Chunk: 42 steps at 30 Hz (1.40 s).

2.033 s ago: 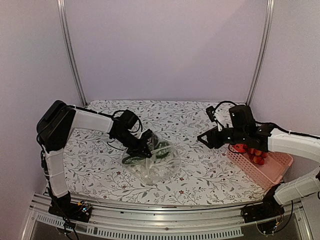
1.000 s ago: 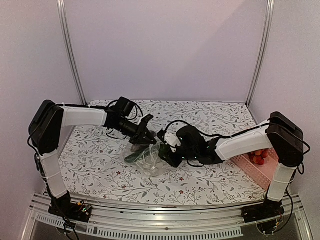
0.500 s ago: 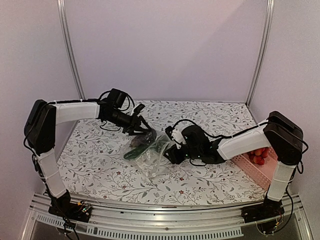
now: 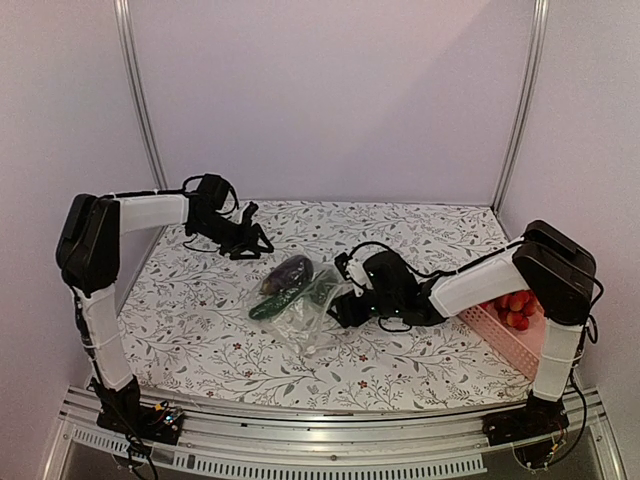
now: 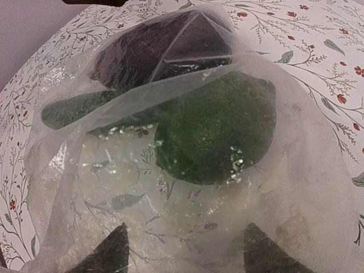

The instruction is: Open the zip-top bag and remove the fake food

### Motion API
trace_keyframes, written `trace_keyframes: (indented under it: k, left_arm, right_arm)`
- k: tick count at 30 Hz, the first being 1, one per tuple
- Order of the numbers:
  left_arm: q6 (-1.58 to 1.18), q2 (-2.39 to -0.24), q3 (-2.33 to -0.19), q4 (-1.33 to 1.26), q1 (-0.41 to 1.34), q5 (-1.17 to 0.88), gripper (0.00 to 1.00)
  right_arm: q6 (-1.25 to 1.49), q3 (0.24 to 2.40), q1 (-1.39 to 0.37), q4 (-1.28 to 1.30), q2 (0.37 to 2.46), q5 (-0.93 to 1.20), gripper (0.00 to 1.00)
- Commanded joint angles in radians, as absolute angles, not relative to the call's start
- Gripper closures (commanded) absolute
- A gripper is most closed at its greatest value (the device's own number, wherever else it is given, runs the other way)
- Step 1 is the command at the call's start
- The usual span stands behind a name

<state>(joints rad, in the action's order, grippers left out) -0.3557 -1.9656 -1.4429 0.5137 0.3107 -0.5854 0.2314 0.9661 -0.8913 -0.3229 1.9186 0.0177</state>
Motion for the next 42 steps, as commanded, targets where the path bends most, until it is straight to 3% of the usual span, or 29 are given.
trace_keyframes:
  k: [1, 12, 21, 37, 42]
  left_arm:
    - [-0.312, -2.057, -1.501, 0.516, 0.335, -0.648, 0.47]
    - [-0.326, -2.175, -1.514, 0.416, 0.392, -0.845, 0.50]
    - [-0.338, -2.158, -1.439, 0.366, 0.394, -0.856, 1.00]
    - [-0.294, -2.142, -1.386, 0.410, 0.447, -0.847, 1.00]
    - [-0.302, -2.137, -1.387, 0.414, 0.446, -0.837, 1.00]
  right_arm:
    - [0.278, 0.989, -0.869, -0.336, 1.942, 0.045, 0.32]
    - [0.287, 0.980, -0.844, -0.337, 1.950, 0.083, 0.25]
    - [0.281, 0.974, -0.833, -0.338, 1.947, 0.082, 0.23]
    - [0.336, 1.071, -0.830, -0.234, 1.995, -0.140, 0.20]
    - [0.326, 1.133, -0.830, -0.200, 2.041, -0.154, 0.28]
